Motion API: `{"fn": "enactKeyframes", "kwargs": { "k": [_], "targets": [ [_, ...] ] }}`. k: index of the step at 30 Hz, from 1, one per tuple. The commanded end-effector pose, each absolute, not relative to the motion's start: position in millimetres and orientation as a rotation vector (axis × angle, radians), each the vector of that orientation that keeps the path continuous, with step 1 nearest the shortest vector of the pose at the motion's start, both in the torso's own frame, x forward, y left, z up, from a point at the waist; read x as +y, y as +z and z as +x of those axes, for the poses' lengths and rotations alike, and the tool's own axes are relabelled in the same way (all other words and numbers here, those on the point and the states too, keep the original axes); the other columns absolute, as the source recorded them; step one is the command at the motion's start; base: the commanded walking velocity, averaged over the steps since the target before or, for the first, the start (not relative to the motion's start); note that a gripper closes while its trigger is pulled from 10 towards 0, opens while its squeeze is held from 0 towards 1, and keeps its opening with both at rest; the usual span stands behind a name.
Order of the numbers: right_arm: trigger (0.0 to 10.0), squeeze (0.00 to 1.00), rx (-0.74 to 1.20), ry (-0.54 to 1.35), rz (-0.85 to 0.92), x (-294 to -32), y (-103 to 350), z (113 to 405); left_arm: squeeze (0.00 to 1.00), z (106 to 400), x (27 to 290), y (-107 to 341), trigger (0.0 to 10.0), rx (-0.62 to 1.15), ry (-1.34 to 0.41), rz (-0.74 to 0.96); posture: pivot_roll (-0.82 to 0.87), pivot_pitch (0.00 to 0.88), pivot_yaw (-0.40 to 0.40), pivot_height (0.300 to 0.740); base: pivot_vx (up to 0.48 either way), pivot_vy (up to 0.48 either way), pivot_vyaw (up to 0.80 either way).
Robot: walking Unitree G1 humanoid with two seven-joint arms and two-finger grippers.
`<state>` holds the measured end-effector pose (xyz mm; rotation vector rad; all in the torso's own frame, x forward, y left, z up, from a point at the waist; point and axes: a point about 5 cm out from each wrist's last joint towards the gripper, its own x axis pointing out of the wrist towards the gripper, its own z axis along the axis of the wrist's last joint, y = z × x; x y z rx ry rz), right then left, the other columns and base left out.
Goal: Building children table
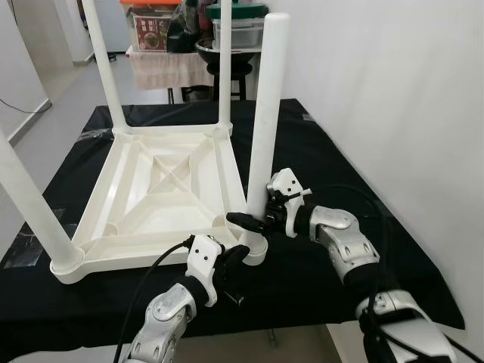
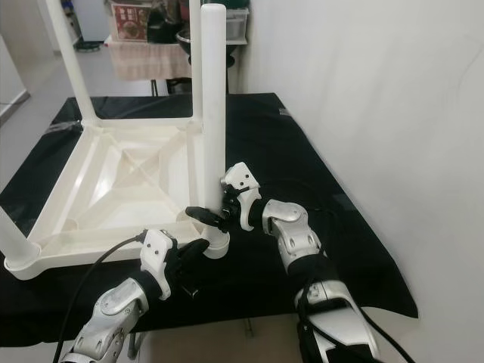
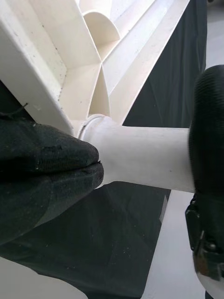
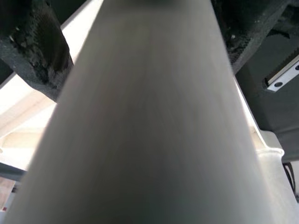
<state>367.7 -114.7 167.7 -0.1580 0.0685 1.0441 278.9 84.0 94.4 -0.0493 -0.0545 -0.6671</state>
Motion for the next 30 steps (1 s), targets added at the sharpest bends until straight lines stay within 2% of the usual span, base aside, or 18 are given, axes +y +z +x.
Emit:
{"fn": "enactKeyframes", "kwargs": {
  "k": [1,2,3,11,15,19,22,23,25,26,27,30],
  "targets": [
    [10.0,0.00,0.065,1.071,-0.142,-115.4,169.2,368.2,0.00,277.0,83.1,91.4,10.0,-0.045,-0.669,-0.052,0.04,0.000,-0.066,0.740,0.000,0.000,0.00],
    [2.7,0.00,0.068,1.083,-0.125,-117.5,169.8,368.8,0.00,276.8,82.9,91.4,10.0,-0.045,-0.670,-0.053,0.04,0.000,-0.067,0.740,0.000,0.000,0.00],
    [0.0,0.00,0.073,1.113,-0.101,-120.6,169.9,368.9,0.00,276.7,82.7,91.4,10.0,-0.045,-0.669,-0.053,0.04,0.000,-0.068,0.740,0.000,0.000,0.00],
    [0.0,0.00,0.087,1.152,-0.056,-132.9,165.7,367.9,0.00,276.5,82.9,91.6,10.0,-0.048,-0.664,-0.057,0.03,0.000,-0.069,0.740,0.000,0.000,0.00],
    [0.0,0.00,0.092,1.119,-0.058,-148.3,156.2,362.8,0.00,276.0,82.7,92.0,10.0,-0.049,-0.664,-0.060,0.02,0.000,-0.059,0.740,0.000,0.000,0.00],
    [0.0,0.00,0.100,1.000,-0.072,-175.2,141.6,352.4,0.00,274.7,84.8,93.2,10.0,-0.054,-0.661,-0.063,0.00,0.000,-0.052,0.740,0.000,0.000,0.00],
    [0.0,0.00,0.141,0.905,-0.104,-178.9,126.6,346.4,0.00,273.6,86.7,93.6,10.0,-0.055,-0.661,-0.064,0.00,0.000,-0.059,0.740,0.000,0.000,0.00],
    [0.0,0.00,0.161,0.441,-0.091,-177.3,110.1,352.1,0.00,273.5,88.1,93.6,10.0,-0.054,-0.661,-0.063,-0.01,0.000,-0.053,0.740,0.000,0.000,0.00],
    [0.0,0.00,0.161,0.441,-0.091,-177.3,110.1,352.1,0.00,273.5,88.1,93.6,10.0,-0.054,-0.661,-0.063,-0.01,0.000,-0.053,0.740,0.000,0.000,0.00],
    [0.0,0.00,0.215,0.330,-0.214,-127.1,82.4,321.2,0.00,274.2,90.0,93.4,10.0,-0.049,-0.663,-0.059,-0.01,0.000,-0.036,0.740,0.000,0.000,0.00],
    [0.0,0.00,0.187,0.353,-0.246,-113.6,86.2,316.8,0.00,274.6,90.7,93.0,10.0,-0.047,-0.665,-0.054,-0.02,0.000,-0.033,0.740,0.000,0.000,0.00],
    [0.0,0.00,0.209,0.379,-0.203,-113.2,85.9,319.9,0.00,275.0,90.8,93.2,10.0,-0.047,-0.663,-0.055,-0.01,0.000,-0.045,0.740,0.000,0.000,0.00]
  ]
}}
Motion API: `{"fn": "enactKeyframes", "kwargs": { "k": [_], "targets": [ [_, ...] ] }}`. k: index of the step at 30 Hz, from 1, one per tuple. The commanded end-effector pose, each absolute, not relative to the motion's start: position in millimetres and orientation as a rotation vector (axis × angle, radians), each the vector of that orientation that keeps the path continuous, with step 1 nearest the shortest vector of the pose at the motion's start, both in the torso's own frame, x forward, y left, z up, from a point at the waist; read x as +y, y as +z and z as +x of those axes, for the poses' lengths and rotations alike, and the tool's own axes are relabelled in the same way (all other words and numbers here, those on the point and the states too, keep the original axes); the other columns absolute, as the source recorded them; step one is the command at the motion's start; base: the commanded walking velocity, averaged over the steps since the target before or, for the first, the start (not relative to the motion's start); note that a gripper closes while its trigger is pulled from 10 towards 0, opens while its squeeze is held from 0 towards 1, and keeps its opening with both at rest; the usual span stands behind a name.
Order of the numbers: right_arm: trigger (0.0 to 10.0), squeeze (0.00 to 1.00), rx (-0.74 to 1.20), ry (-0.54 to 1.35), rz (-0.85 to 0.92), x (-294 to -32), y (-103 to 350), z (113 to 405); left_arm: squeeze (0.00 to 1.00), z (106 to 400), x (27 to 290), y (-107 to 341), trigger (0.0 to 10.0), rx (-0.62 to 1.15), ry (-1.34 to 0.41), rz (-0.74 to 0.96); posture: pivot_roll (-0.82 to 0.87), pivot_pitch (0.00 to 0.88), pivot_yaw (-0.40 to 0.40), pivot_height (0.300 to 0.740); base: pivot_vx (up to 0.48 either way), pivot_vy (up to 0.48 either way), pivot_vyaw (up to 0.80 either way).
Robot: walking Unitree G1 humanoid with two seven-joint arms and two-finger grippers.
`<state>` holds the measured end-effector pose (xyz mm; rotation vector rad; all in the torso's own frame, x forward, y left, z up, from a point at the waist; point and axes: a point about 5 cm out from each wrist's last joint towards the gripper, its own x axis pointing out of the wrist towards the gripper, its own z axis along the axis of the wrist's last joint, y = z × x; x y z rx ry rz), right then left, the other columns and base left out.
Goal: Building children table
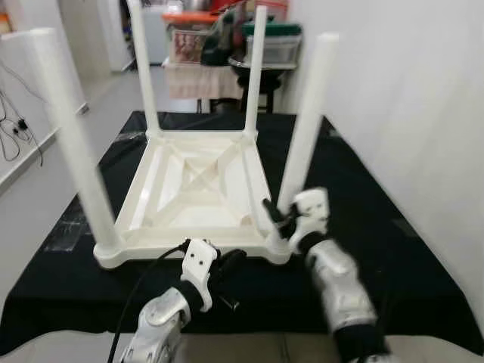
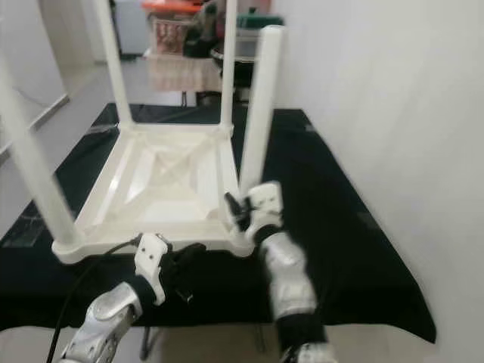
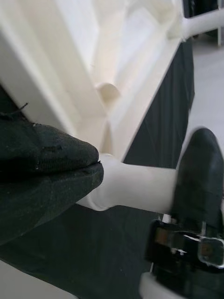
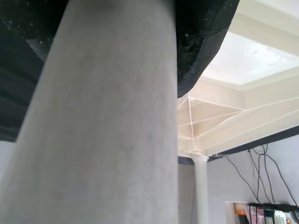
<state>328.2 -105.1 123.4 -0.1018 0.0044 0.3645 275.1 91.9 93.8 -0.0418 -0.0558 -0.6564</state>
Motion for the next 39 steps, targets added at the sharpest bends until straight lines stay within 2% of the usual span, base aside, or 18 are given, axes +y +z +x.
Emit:
{"fn": "enactKeyframes", "kwargs": {
  "k": [1,5,6,10,11,13,15,16,17,18,20,27,28,32,33,34,35,39],
  "targets": [
    [0.0,0.00,0.209,0.379,-0.203,-113.2,85.9,319.9,0.00,275.0,90.8,93.2,10.0,-0.047,-0.663,-0.055,-0.01,0.000,-0.045,0.740,0.000,0.000,0.00],
    [0.0,0.00,0.210,0.365,-0.151,-119.8,87.8,329.0,0.00,277.2,92.9,94.5,10.0,-0.054,-0.638,-0.061,-0.01,0.000,-0.039,0.740,0.000,0.000,0.00],
    [10.0,0.00,0.203,0.375,-0.150,-118.6,89.2,328.9,0.00,277.5,93.3,94.6,10.0,-0.054,-0.636,-0.062,-0.01,0.000,-0.039,0.740,0.000,0.000,0.00],
    [10.0,0.00,0.171,0.419,-0.131,-112.4,96.2,328.2,0.00,277.6,90.7,93.9,10.0,-0.045,-0.665,-0.056,-0.01,0.000,-0.034,0.740,0.000,0.000,0.00],
    [10.0,1.00,0.142,0.484,-0.098,-105.1,106.2,328.7,0.00,277.9,90.4,94.0,10.0,-0.045,-0.664,-0.057,-0.02,0.000,-0.027,0.740,0.000,0.000,0.00],
    [10.0,1.00,0.142,0.484,-0.098,-105.1,106.2,328.7,0.00,277.9,90.4,94.0,10.0,-0.045,-0.664,-0.057,-0.02,0.000,-0.027,0.740,0.000,0.000,0.00],
    [10.0,1.00,0.068,0.620,-0.073,-96.0,127.6,331.5,0.00,278.5,89.9,94.2,10.0,-0.046,-0.662,-0.060,-0.02,0.000,-0.029,0.740,0.000,0.000,0.00],
    [10.0,0.91,0.027,0.698,-0.075,-96.0,140.1,336.4,0.00,278.9,89.4,94.4,10.0,-0.046,-0.661,-0.061,-0.01,0.000,-0.032,0.740,0.000,0.000,0.00],
    [10.0,0.91,0.027,0.698,-0.075,-96.0,140.1,336.4,0.00,278.9,89.4,94.4,10.0,-0.046,-0.661,-0.061,-0.01,0.000,-0.032,0.740,0.000,0.000,0.00],
    [10.0,0.00,-0.013,0.776,-0.105,-99.3,152.0,343.2,0.00,279.2,88.5,94.4,10.0,-0.047,-0.660,-0.062,-0.01,0.000,-0.035,0.740,0.000,0.000,0.00],
    [10.0,0.00,-0.044,0.914,-0.158,-105.8,168.0,353.2,0.00,279.5,87.5,94.3,10.0,-0.047,-0.659,-0.063,0.00,0.000,-0.040,0.740,0.000,0.000,0.00],
    [10.0,0.00,-0.007,1.121,-0.178,-112.5,186.1,366.8,0.00,280.0,86.5,93.9,10.0,-0.048,-0.658,-0.066,0.00,0.000,-0.052,0.740,0.000,0.000,0.00],
    [10.0,0.00,0.023,1.117,-0.238,-112.8,185.9,371.9,0.00,280.1,86.1,93.7,10.0,-0.048,-0.657,-0.066,0.01,0.000,-0.057,0.740,0.000,0.000,0.00],
    [10.0,0.00,0.050,1.117,-0.216,-112.8,186.1,374.8,0.00,280.2,85.5,93.7,10.0,-0.049,-0.654,-0.066,0.02,0.000,-0.061,0.740,0.000,0.000,0.00],
    [7.9,0.00,0.055,1.125,-0.201,-112.9,186.8,375.0,0.00,280.3,85.5,93.9,10.0,-0.050,-0.653,-0.066,0.02,0.000,-0.061,0.740,0.000,0.000,0.00],
    [7.9,0.00,0.056,1.138,-0.192,-113.4,187.5,375.1,0.00,280.4,85.5,93.9,10.0,-0.050,-0.652,-0.066,0.02,0.000,-0.061,0.740,0.000,0.000,0.00],
    [0.0,0.00,0.057,1.148,-0.175,-114.8,188.3,375.2,0.00,280.3,85.3,93.9,10.0,-0.051,-0.651,-0.066,0.02,0.000,-0.059,0.740,0.000,0.000,0.00],
    [0.0,0.00,0.047,1.165,-0.144,-122.0,188.6,376.2,0.00,280.1,84.7,93.6,10.0,-0.051,-0.653,-0.069,0.01,0.000,-0.058,0.740,0.000,0.000,0.00]
  ]
}}
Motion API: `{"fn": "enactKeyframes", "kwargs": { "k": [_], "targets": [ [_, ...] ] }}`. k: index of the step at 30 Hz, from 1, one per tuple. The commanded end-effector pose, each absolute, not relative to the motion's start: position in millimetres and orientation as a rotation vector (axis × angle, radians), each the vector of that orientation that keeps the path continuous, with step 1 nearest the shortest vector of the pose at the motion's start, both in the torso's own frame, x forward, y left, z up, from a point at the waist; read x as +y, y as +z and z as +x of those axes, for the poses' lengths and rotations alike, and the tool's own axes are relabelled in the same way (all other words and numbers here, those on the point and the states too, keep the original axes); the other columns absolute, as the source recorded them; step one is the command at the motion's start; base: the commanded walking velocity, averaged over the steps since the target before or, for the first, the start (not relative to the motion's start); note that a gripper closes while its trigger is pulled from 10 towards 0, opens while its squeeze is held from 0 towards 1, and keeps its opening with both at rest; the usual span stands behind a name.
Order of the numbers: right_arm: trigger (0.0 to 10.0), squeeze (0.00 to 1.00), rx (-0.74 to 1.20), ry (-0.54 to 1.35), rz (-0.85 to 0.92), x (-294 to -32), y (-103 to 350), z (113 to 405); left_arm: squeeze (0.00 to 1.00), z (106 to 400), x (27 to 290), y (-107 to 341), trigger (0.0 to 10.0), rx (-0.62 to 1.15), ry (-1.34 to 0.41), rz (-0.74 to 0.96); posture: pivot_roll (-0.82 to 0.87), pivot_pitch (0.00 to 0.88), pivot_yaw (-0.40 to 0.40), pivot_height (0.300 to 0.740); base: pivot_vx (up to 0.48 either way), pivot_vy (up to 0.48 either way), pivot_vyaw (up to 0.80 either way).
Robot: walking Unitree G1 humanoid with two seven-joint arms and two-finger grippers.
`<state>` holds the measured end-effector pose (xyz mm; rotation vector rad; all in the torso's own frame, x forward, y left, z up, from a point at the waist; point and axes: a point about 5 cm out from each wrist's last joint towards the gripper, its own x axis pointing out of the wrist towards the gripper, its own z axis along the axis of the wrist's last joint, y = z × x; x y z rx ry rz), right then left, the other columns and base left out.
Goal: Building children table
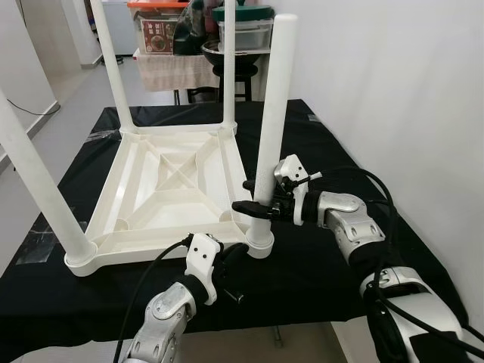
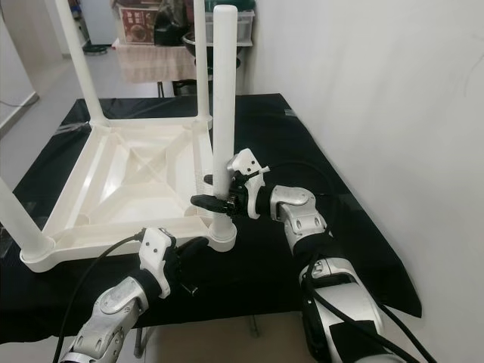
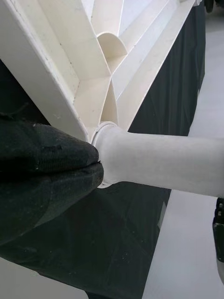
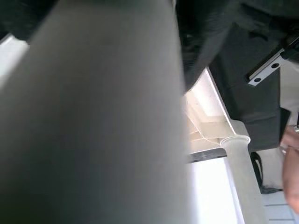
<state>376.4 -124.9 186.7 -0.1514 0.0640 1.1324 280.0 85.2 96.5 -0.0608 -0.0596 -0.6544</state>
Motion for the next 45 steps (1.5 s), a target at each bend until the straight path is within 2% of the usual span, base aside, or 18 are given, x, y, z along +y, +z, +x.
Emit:
{"fn": "enactKeyframes", "kwargs": {
  "k": [1,12,13,14,16,17,19,26,27,28,29,31,32,33,38,39,40,45],
  "targets": [
    [0.0,0.00,0.044,1.167,-0.140,-123.7,188.4,376.6,0.00,280.1,84.6,93.6,10.0,-0.051,-0.654,-0.070,0.01,0.000,-0.058,0.740,0.000,0.000,0.00],
    [0.0,0.00,-0.018,0.955,-0.086,-150.3,168.0,368.4,0.00,278.1,86.6,92.9,10.0,-0.050,-0.651,-0.075,0.00,0.000,-0.069,0.740,0.000,0.000,0.00],
    [0.0,0.00,-0.081,0.713,0.036,-142.8,164.1,373.9,0.00,277.6,88.0,92.7,10.0,-0.051,-0.650,-0.075,-0.03,0.000,-0.068,0.740,0.000,0.000,0.00],
    [0.0,0.00,-0.081,0.713,0.036,-142.8,164.1,373.9,0.00,277.6,88.0,92.7,10.0,-0.051,-0.650,-0.075,-0.03,0.000,-0.068,0.740,0.000,0.000,0.00],
    [0.0,0.00,-0.028,0.476,-0.112,-104.3,119.6,342.2,0.00,277.3,88.7,93.2,10.0,-0.048,-0.650,-0.082,-0.01,0.000,-0.055,0.740,0.000,0.000,0.00],
    [0.0,0.00,-0.012,0.504,-0.138,-76.4,103.7,321.8,0.00,277.4,89.2,93.0,10.0,-0.047,-0.652,-0.077,-0.01,0.000,-0.059,0.740,0.000,0.000,0.00],
    [0.0,0.00,-0.044,0.558,-0.123,-64.6,105.9,315.5,0.00,277.2,89.4,92.5,10.0,-0.046,-0.654,-0.064,-0.02,0.000,-0.036,0.740,0.000,0.000,0.00],
    [0.0,0.00,-0.051,0.437,0.010,-89.4,116.5,335.5,0.00,277.6,91.2,92.8,10.0,-0.048,-0.646,-0.064,-0.02,0.000,-0.043,0.740,0.000,0.000,0.00],
    [2.1,0.00,-0.048,0.429,0.004,-88.0,117.1,333.8,0.00,278.0,91.8,93.1,10.0,-0.048,-0.641,-0.065,-0.01,0.000,-0.043,0.740,0.000,0.000,0.00],
    [2.1,0.00,-0.048,0.429,0.004,-88.0,117.1,333.8,0.00,278.0,91.8,93.1,10.0,-0.048,-0.641,-0.065,-0.01,0.000,-0.043,0.740,0.000,0.000,0.00],
    [10.0,0.00,-0.042,0.439,-0.002,-85.9,117.8,332.4,0.00,278.2,92.4,93.2,10.0,-0.049,-0.640,-0.068,-0.01,0.000,-0.041,0.740,0.000,0.000,0.00],
    [10.0,0.00,-0.037,0.470,-0.001,-82.6,118.9,331.2,0.00,278.4,92.5,93.4,10.0,-0.048,-0.642,-0.069,-0.01,0.000,-0.040,0.740,0.000,0.000,0.00],
    [10.0,0.68,-0.035,0.516,0.006,-79.3,121.5,329.8,0.00,278.6,92.3,93.4,10.0,-0.047,-0.646,-0.068,-0.01,0.000,-0.040,0.740,0.000,0.000,0.00],
    [10.0,1.00,-0.024,0.599,0.030,-75.1,124.6,329.0,0.00,278.7,92.1,93.5,10.0,-0.046,-0.649,-0.068,-0.01,0.000,-0.039,0.740,0.000,0.000,0.00],
    [10.0,1.00,-0.055,0.767,0.061,-86.5,145.8,343.8,0.00,279.1,91.1,94.0,10.0,-0.048,-0.649,-0.067,-0.01,0.000,-0.045,0.740,0.000,0.000,0.00],
    [10.0,0.70,-0.069,0.820,0.048,-92.5,152.8,349.5,0.00,279.1,90.9,94.0,10.0,-0.049,-0.648,-0.066,0.00,0.000,-0.051,0.740,0.000,0.000,0.00],
    [10.0,0.00,-0.073,0.866,0.016,-99.8,160.4,356.5,0.00,278.8,90.8,94.1,10.0,-0.052,-0.647,-0.063,0.01,0.000,-0.054,0.740,0.000,0.000,0.00],
    [10.0,0.00,-0.054,1.013,-0.029,-114.6,176.1,366.0,0.00,277.5,90.7,94.7,10.0,-0.062,-0.645,-0.062,0.01,0.000,-0.060,0.740,0.000,0.000,0.00]
  ]
}}
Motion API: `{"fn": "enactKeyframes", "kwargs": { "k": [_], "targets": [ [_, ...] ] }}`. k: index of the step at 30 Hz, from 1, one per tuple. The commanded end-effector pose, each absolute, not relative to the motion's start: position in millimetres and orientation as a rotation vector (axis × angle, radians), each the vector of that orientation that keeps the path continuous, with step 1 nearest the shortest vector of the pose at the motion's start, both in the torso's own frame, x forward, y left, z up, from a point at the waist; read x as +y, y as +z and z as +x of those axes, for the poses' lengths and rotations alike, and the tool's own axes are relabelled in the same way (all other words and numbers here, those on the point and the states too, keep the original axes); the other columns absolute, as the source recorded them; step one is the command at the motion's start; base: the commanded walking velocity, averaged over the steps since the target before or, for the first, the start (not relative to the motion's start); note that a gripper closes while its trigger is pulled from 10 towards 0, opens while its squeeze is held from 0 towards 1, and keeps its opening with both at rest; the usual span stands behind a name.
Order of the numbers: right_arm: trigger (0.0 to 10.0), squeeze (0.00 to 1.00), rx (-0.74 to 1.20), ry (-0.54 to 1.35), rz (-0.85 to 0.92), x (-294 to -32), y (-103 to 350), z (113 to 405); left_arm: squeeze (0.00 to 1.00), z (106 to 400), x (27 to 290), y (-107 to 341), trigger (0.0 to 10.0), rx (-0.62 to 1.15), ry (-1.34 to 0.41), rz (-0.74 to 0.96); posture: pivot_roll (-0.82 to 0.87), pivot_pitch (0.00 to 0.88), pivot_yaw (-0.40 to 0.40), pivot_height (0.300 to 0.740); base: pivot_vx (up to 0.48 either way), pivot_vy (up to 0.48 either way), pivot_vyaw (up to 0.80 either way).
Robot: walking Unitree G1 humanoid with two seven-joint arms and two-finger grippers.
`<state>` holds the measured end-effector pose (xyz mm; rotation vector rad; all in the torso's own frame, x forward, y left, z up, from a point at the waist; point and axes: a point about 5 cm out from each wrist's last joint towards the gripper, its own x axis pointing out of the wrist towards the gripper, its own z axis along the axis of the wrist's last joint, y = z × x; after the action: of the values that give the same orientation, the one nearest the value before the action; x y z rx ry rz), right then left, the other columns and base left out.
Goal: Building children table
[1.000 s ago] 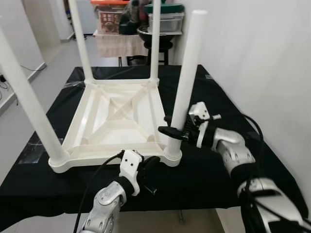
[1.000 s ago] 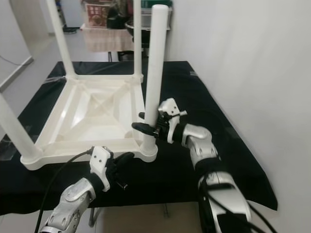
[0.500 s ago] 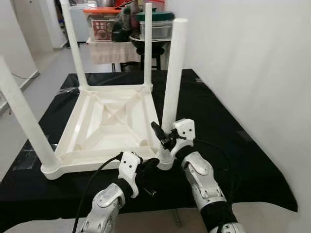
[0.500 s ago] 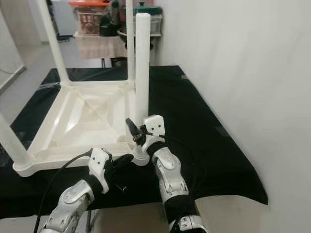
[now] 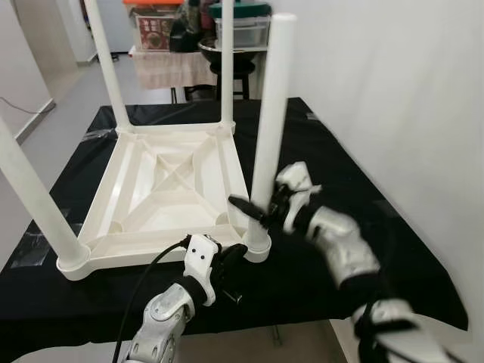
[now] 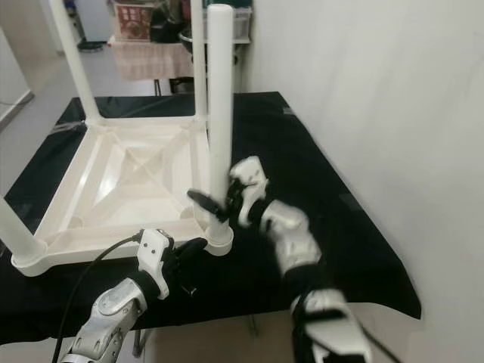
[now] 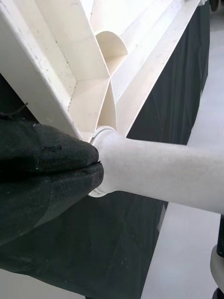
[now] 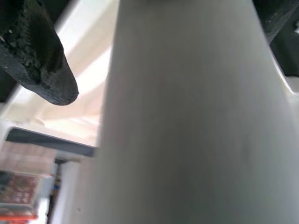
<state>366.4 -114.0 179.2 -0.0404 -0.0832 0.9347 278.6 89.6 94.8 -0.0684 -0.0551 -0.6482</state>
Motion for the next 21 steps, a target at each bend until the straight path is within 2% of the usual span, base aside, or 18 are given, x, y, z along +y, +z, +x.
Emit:
{"fn": "enactKeyframes", "kwargs": {
  "k": [1,3,10,11,12,13,14,20,21],
  "targets": [
    [10.0,0.00,-0.054,1.013,-0.029,-114.6,176.1,366.0,0.00,277.5,90.7,94.7,10.0,-0.062,-0.645,-0.062,0.01,0.000,-0.060,0.740,0.000,0.000,0.00],
    [10.0,0.00,-0.003,1.071,-0.054,-122.0,180.1,370.1,0.00,276.2,90.7,95.9,10.0,-0.075,-0.646,-0.055,0.02,0.000,-0.062,0.740,0.000,0.000,0.00],
    [10.0,0.00,0.112,1.100,-0.061,-133.4,174.5,374.5,0.00,271.6,95.0,100.0,10.0,-0.110,-0.614,-0.042,0.04,0.000,-0.077,0.740,0.000,0.000,0.00],
    [4.9,0.00,0.136,1.094,-0.057,-137.3,171.8,374.9,0.00,270.1,97.1,101.0,10.0,-0.117,-0.601,-0.040,0.04,0.000,-0.077,0.740,0.000,0.000,0.00],
    [4.9,0.00,0.136,1.094,-0.057,-137.3,171.8,374.9,0.00,270.1,97.1,101.0,10.0,-0.117,-0.601,-0.040,0.04,0.000,-0.077,0.740,0.000,0.000,0.00],
    [1.7,0.00,0.158,1.086,-0.050,-141.5,169.3,375.1,0.00,268.3,99.0,101.5,10.0,-0.121,-0.590,-0.035,0.04,0.000,-0.078,0.740,0.000,0.000,0.00],
    [0.0,0.00,0.170,1.071,-0.041,-146.4,167.3,375.1,0.00,266.0,100.7,101.8,10.0,-0.126,-0.582,-0.032,0.04,0.000,-0.079,0.740,0.000,0.000,0.00],
    [0.0,0.00,0.181,0.995,-0.008,-167.0,162.2,374.2,0.00,255.8,105.1,103.5,10.0,-0.132,-0.578,-0.031,0.03,0.000,-0.075,0.740,0.000,0.000,0.00],
    [0.0,0.00,0.163,0.954,-0.003,-180.1,160.0,371.8,0.00,249.9,105.6,102.0,10.0,-0.121,-0.587,-0.034,0.03,0.000,-0.077,0.740,0.000,0.000,0.00]
  ]
}}
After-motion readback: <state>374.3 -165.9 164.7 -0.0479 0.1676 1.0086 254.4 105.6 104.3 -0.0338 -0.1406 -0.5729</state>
